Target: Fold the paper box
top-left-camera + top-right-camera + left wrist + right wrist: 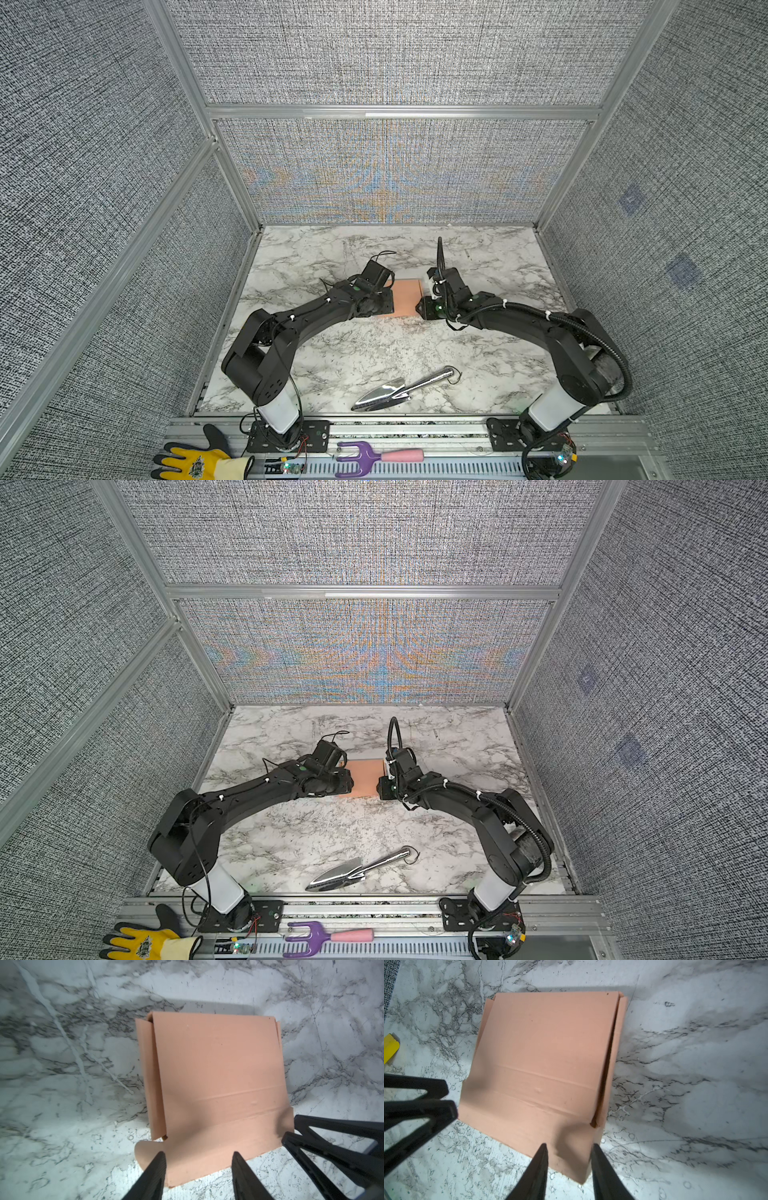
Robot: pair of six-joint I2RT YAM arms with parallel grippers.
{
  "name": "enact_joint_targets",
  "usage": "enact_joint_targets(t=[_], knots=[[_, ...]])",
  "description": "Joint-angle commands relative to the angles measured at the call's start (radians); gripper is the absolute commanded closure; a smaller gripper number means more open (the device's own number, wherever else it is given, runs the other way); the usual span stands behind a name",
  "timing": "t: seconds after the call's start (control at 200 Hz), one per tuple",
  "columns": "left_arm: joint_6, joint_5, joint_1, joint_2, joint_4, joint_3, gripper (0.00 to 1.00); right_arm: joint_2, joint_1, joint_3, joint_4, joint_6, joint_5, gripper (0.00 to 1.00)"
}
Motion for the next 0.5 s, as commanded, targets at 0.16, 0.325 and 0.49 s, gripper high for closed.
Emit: enact_joint_targets(t=[0.16, 0.325, 0.49], knots=[[0.025, -0.11, 0.0, -0.017, -0.082, -0.014, 0.44, -0.023, 0.003, -0.009, -0.028, -0.006, 0.058, 0.62], [0.017, -0.072, 0.0, -0.004, -0.035, -0.051, 0.45, -0.014, 0.009, -0.009, -0.025, -0.004, 0.062, 0.62], [0.016, -0.035, -0.002, -0.009, 0.027, -0.08, 0.47, -0.003, 0.009, -0.014, -0.015, -0.002, 0.056, 0.62]])
